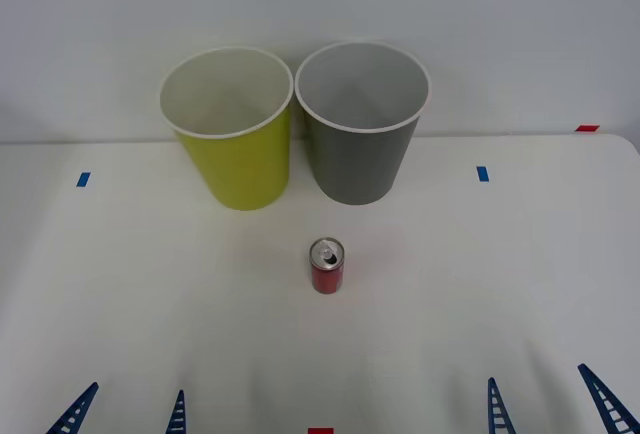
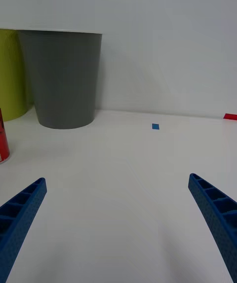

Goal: Put cans in the gray bin and PET bottles in the light green bin.

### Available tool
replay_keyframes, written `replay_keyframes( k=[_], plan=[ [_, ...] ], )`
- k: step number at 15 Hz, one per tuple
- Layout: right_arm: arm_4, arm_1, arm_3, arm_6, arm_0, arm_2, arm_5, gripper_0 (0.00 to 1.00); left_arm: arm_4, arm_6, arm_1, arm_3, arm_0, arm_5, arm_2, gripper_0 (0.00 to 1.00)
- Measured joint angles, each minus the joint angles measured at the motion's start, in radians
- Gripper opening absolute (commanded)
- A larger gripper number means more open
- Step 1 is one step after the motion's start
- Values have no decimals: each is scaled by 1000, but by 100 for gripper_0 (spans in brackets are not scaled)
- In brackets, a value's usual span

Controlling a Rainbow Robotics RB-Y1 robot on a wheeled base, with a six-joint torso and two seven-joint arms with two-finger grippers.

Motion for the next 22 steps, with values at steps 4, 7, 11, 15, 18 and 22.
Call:
replay_keyframes(
  k=[4,7,11,15,18,22],
  plan=[
    [0,0,0,0,0,0,0,100,0,0,0,0,0,0,0,100],
    [0,0,0,0,0,0,0,100,0,0,0,0,0,0,0,100],
    [0,0,0,0,0,0,0,100,0,0,0,0,0,0,0,100],
    [0,0,0,0,0,0,0,100,0,0,0,0,0,0,0,100],
    [0,0,0,0,0,0,0,100,0,0,0,0,0,0,0,100],
    [0,0,0,0,0,0,0,100,0,0,0,0,0,0,0,100]
  ],
)
